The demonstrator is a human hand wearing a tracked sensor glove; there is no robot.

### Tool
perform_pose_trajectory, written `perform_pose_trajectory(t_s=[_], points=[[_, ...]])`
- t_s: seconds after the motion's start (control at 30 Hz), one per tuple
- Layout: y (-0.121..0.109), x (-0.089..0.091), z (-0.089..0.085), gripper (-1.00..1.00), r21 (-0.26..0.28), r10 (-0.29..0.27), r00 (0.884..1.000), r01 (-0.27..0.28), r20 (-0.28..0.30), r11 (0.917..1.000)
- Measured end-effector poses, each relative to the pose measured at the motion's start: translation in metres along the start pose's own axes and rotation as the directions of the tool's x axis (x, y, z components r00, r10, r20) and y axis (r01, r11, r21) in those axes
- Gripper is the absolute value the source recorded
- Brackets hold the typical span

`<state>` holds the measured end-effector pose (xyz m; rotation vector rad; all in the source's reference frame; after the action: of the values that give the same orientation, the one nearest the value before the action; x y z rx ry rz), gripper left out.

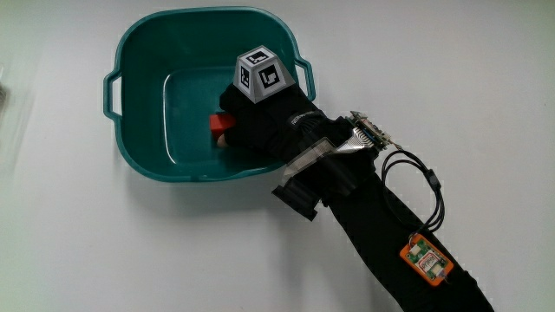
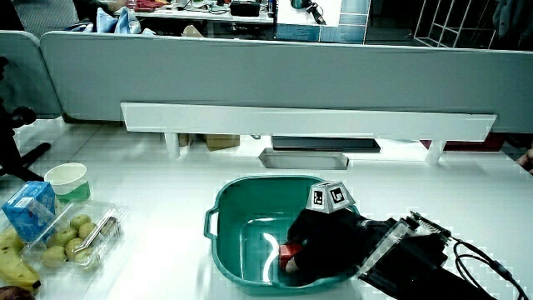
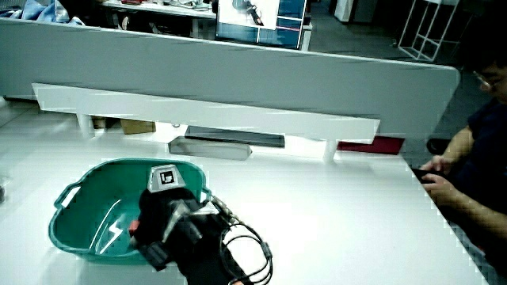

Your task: Pick red block

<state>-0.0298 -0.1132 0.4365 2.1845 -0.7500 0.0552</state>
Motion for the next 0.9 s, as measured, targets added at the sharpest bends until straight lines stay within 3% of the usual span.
perform_pose_trajectory(t_s=[0.37, 0.6, 0.67, 0.9], points=[[-0.004, -0.002, 0.002, 1.00, 0.014, 0.017, 1.000, -0.017, 0.013, 0.9998], [-0.010, -0.002, 0.009, 1.00, 0.054, 0.027, 1.000, -0.027, 0.013, 0.9982], [-0.012, -0.002, 0.011, 1.00, 0.044, 0.034, 0.999, -0.035, 0.014, 0.9984], [-0.029, -0.008, 0.022, 1.00, 0.097, 0.053, 0.998, -0.056, 0.034, 0.9937]])
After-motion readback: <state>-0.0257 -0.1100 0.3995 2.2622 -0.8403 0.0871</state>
